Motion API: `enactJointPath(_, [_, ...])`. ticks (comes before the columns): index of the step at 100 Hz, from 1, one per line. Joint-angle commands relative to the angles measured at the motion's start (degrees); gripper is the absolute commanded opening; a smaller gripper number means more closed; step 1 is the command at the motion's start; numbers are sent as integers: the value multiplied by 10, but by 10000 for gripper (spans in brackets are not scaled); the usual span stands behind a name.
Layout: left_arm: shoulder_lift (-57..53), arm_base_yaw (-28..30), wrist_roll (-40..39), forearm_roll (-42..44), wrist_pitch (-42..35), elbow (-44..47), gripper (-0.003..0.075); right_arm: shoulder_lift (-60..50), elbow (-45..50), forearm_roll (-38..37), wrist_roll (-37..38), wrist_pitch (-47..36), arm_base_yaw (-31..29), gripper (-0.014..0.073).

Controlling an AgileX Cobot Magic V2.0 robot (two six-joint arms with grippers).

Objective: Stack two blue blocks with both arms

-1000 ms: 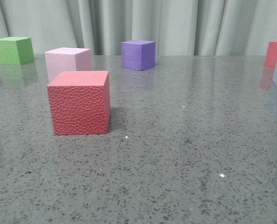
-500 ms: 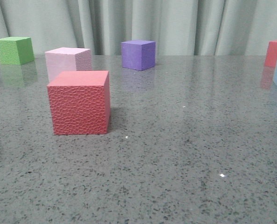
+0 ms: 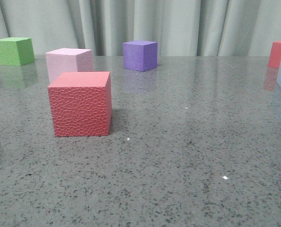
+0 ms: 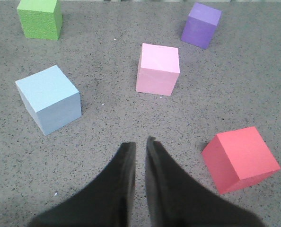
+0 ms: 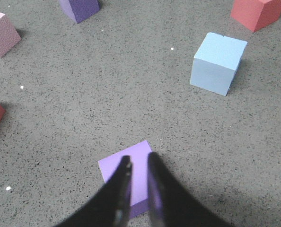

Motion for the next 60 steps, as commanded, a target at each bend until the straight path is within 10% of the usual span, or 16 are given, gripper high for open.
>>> enactJointPath(1, [2,-5,-5,-18,-34,-20,251,6,-20,9,-2,-41,-1,395])
enactJointPath(11, [2,-5,-5,-18,-34,-20,521,6,-20,9,-2,-44,-1,608])
enactJointPath(21, [2,-5,-5,-18,-34,-20,715,6,-20,9,-2,-46,-1,588])
enactJointPath(60, [2,-5,-5,-16,-43,-20,655,6,-20,9,11,-49,-1,591])
